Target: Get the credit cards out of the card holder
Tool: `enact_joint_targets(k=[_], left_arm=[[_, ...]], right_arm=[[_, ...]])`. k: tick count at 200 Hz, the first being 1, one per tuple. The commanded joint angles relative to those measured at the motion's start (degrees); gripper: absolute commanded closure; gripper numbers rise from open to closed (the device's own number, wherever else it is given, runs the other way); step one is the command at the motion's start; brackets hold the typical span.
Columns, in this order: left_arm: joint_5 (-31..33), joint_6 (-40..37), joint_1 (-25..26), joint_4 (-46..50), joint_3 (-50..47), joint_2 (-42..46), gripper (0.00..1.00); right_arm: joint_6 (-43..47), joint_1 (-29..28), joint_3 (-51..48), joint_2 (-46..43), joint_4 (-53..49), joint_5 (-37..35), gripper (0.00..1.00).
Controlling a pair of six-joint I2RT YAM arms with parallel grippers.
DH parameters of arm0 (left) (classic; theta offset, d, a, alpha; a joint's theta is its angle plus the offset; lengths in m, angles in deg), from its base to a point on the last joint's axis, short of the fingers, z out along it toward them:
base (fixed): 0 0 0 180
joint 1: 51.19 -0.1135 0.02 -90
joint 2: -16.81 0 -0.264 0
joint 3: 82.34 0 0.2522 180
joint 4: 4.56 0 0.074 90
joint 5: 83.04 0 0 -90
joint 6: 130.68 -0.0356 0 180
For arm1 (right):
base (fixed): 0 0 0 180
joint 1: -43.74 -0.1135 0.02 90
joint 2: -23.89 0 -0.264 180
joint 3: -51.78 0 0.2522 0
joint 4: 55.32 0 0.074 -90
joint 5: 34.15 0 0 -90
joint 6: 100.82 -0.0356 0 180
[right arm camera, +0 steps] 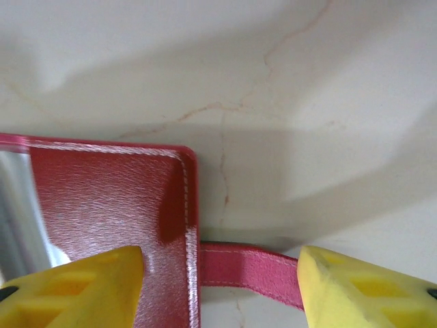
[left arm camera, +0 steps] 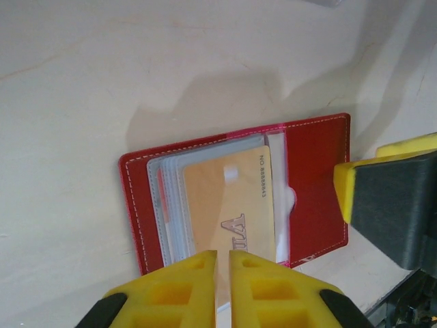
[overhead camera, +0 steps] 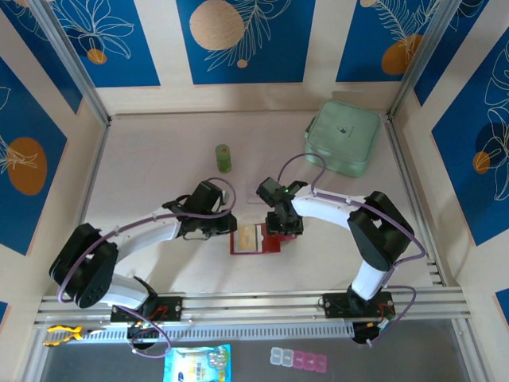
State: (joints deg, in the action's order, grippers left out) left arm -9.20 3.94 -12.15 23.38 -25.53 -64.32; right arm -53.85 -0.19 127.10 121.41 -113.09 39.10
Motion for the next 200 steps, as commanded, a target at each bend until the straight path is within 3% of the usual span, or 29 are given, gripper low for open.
enact_joint_targets(k=[1,64,103,143,200], left_arm=[[-1.85,-0.46,0.9,0.44,1.59,-1.79,0.87],[-1.67,0.68,3.18,-0.44,0.98,-3.81,0.88],[-1.68,1.43,3.86,-2.1,-0.02,-5.01,0.89],[-1.12,0.87,3.89,-2.61,-0.5,-6.65,0.89],[2.4,-0.94,3.94,0.49,-0.59,-7.51,0.9]], right_arm=[[1.14,-0.36,2.65,-3.71,-3.67,-1.76,0.39],[0.38,-0.07,-0.08,-7.34,7.68,14.68,0.43],[-1.79,0.58,-3.63,-6.25,16.4,23.77,0.56],[-2.93,0.94,-5.78,-4.37,20.63,26.76,0.68],[-3.59,1.22,-6.79,-1.57,22.34,27.64,0.72]])
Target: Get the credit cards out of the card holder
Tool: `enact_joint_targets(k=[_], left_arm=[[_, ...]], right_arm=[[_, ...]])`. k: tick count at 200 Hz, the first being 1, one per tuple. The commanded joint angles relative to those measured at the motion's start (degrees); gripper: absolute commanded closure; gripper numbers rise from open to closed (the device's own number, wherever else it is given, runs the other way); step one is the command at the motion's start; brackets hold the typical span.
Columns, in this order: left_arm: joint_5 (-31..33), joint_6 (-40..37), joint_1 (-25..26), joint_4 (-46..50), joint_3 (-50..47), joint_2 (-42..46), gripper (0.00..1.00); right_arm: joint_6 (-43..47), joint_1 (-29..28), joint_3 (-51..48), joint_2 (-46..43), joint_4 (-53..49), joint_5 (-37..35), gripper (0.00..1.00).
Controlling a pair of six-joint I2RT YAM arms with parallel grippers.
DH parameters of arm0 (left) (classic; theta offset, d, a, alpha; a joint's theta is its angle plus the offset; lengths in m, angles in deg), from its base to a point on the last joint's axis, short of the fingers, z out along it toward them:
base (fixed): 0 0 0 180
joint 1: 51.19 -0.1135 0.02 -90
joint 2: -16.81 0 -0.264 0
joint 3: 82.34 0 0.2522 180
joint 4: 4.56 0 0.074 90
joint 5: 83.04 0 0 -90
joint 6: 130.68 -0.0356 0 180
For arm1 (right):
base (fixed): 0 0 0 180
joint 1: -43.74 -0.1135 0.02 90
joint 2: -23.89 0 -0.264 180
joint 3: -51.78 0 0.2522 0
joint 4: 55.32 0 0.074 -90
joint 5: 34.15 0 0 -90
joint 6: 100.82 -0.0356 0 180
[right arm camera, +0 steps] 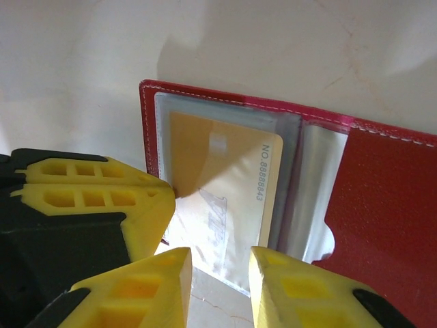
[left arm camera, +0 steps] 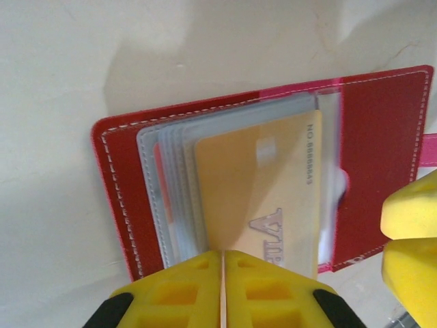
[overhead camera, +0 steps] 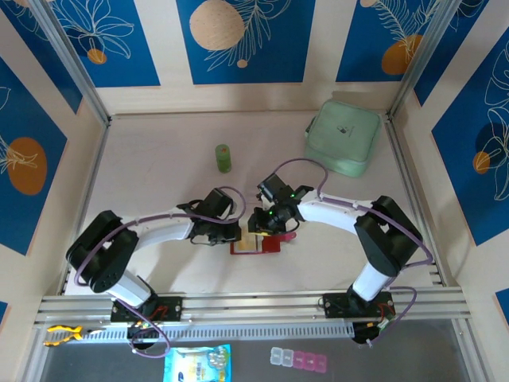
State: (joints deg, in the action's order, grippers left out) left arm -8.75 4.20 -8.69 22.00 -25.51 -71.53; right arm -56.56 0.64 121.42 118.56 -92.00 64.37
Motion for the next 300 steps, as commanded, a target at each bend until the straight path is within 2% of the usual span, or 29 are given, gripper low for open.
enact_joint_targets(k=[1,112,259,300], left_arm=[[1.97,-1.2,0.53,1.87,-0.61,-0.32,0.9],[2.08,-0.67,0.47,1.8,-1.85,-0.15,0.9],[2.0,-0.7,0.52,1.7,-2.2,0.18,0.9],[1.99,-0.67,0.48,1.68,-2.04,0.01,0.9]], right_arm=[[-0.91,0.38,-1.16,1.33,1.27,2.42,0.73],[-1.77,0.55,-2.04,3.75,3.43,3.79,0.78],[-2.06,0.33,-1.87,5.43,3.84,4.04,0.78],[-2.21,0.35,-1.91,5.55,4.23,4.55,0.83]])
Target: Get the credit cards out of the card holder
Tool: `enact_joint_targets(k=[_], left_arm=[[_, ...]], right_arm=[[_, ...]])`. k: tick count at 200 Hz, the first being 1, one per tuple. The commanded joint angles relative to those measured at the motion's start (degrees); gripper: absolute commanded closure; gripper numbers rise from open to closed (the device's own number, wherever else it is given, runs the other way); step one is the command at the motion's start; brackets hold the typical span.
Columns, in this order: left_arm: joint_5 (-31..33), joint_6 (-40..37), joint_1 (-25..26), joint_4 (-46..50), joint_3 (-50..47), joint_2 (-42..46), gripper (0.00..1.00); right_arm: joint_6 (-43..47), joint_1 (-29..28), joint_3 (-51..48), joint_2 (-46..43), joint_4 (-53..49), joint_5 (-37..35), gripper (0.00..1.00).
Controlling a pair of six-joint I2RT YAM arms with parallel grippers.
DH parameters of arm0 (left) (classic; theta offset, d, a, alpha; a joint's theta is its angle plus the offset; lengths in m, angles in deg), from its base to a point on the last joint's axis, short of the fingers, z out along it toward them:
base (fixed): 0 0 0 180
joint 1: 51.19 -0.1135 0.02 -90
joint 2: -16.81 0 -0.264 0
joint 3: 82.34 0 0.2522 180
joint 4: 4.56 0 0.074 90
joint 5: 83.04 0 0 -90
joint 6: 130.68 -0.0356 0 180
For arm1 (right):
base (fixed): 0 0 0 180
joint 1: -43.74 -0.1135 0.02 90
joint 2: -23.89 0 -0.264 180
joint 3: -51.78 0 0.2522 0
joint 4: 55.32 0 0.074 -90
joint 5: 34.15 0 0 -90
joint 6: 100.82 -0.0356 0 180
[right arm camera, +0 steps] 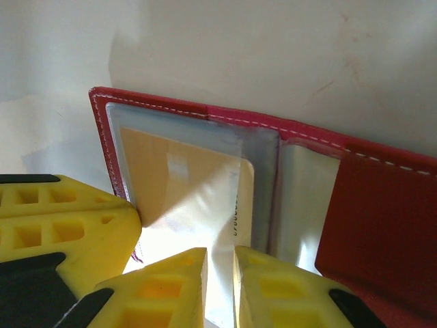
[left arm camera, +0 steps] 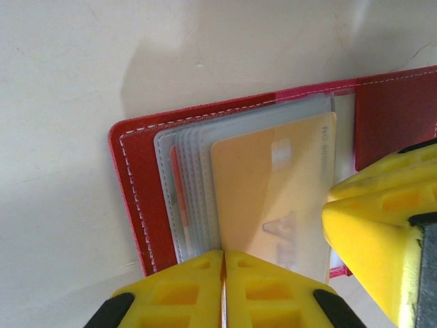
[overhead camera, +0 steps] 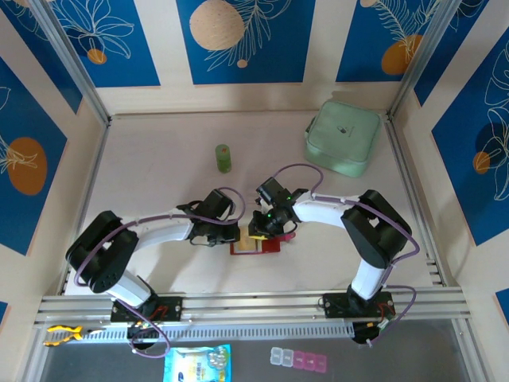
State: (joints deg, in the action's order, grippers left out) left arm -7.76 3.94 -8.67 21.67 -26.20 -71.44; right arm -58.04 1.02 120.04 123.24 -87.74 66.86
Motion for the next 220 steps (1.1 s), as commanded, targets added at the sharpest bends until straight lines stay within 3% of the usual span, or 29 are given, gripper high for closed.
enact_joint_targets(k=[1,91,140,220], left_arm=[[1.01,-0.41,0.5,2.02,-1.33,-0.04,0.9],[1.1,-0.41,0.37,2.29,-1.32,0.09,0.9],[1.02,-0.63,0.49,2.36,-1.37,0.46,0.87],[1.1,-0.32,0.44,2.33,-1.59,1.41,0.86]], right_arm=[[-0.75,-0.01,-0.53,0.9,-0.05,2.03,0.83],[-0.82,0.09,-1.14,1.38,0.23,2.62,0.84],[-0.26,0.19,-0.99,0.47,-3.8,-2.21,0.71],[1.69,0.26,-0.13,-2.14,-6.13,-5.2,0.69]])
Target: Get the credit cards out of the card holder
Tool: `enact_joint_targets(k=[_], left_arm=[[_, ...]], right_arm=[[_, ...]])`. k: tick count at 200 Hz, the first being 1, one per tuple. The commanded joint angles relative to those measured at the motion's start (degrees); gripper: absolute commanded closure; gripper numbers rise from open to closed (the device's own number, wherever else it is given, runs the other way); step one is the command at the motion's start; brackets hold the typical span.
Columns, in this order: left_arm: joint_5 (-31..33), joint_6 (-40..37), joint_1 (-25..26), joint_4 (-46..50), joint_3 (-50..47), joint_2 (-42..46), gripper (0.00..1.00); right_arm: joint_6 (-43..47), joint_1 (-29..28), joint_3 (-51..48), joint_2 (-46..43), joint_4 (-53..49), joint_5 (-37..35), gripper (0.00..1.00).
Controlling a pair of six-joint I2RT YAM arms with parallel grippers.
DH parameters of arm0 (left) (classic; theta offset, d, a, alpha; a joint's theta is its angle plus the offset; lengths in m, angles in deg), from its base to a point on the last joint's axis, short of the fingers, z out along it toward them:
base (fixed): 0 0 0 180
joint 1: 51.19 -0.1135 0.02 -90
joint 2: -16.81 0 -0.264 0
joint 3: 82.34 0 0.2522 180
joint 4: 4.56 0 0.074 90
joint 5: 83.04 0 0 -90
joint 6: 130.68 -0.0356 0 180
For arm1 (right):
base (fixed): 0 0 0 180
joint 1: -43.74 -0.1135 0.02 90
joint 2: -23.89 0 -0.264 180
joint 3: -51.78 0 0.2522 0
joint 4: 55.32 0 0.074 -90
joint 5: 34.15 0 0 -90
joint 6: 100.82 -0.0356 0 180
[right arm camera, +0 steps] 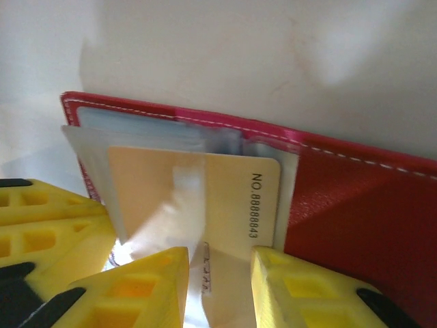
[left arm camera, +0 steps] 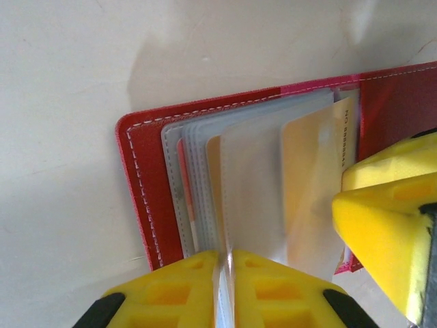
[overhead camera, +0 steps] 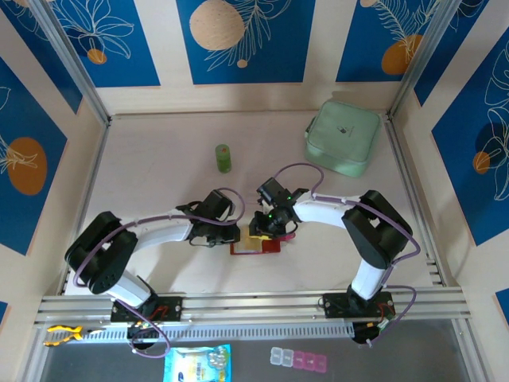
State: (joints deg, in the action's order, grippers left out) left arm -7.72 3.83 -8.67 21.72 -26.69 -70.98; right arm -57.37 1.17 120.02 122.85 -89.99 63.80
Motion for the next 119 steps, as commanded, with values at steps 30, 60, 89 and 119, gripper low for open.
enact_joint_targets(k=[30,60,89,119], left_arm=[[1.23,-0.3,0.39,2.87,-0.43,1.38,0.86],[2.08,-0.82,0.46,4.57,1.06,2.85,0.87],[1.49,-1.03,0.46,4.99,2.3,3.35,0.88],[-1.83,-0.58,0.63,2.5,3.08,1.65,0.93]], right_arm=[[1.12,0.12,-0.51,-3.29,-3.66,-2.54,0.69],[1.03,0.2,-1.08,-4.55,-3.09,-2.45,0.69],[0.76,0.8,-2.02,-5.08,-2.33,-1.48,0.69],[0.53,2.22,-4.18,-5.61,1.39,2.47,0.7]])
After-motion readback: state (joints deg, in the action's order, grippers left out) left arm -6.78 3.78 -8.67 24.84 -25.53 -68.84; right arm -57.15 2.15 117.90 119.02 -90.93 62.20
